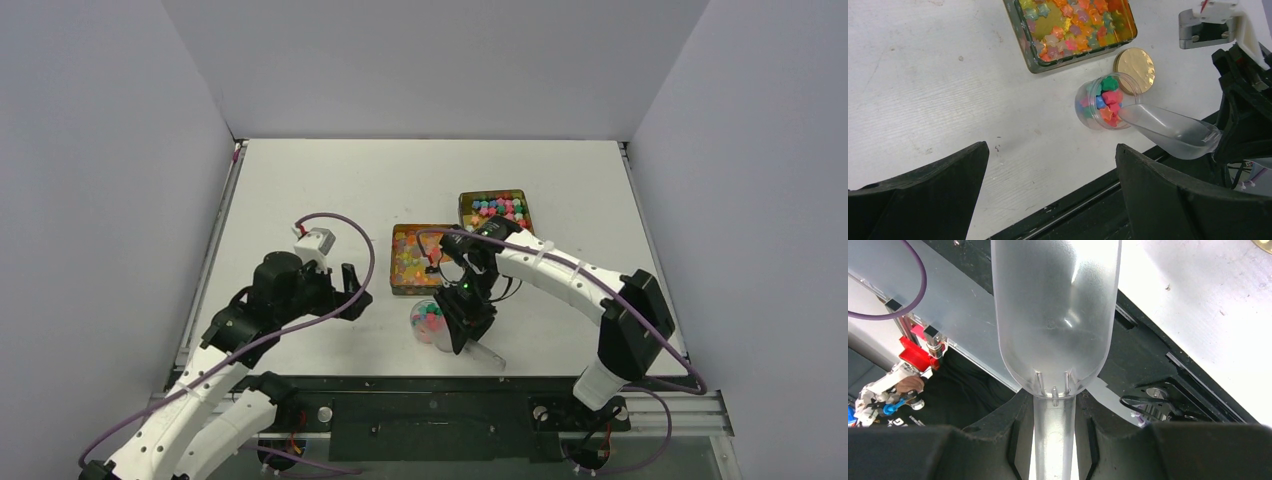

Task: Pack the candies
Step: Place the fake candies in the packing bottle.

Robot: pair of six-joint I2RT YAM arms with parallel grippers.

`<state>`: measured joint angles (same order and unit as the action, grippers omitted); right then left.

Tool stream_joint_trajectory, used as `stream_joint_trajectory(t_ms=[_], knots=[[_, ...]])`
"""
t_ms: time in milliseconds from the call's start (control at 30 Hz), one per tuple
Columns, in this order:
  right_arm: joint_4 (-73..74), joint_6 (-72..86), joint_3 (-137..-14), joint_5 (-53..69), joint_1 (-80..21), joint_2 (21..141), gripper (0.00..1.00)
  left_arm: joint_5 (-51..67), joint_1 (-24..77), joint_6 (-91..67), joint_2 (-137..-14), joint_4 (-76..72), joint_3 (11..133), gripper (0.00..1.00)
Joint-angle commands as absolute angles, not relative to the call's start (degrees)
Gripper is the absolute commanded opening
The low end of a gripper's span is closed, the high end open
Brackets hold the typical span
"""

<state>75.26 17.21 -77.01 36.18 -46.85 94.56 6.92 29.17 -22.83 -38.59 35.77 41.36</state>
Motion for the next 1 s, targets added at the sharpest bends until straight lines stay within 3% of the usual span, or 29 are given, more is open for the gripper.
stream_joint_trajectory(t_ms=[0,467,967], knots=[[70.7,18.5,-74.4,34.1,-46.9,88.6,0.00,9.0,29.4,-21.9,-39.7,32.4,41.8,0.96],[61.5,14.1,-73.5,11.9,-59.7,81.2,0.00,16.4,29.4,-25.0,-44.3,34.8,46.2,0.96],[42.8,7.0,-63.7,1.3,-70.4,69.4,0.00,27.3,29.4,-28.2,-47.2,37.6,49.4,0.96]])
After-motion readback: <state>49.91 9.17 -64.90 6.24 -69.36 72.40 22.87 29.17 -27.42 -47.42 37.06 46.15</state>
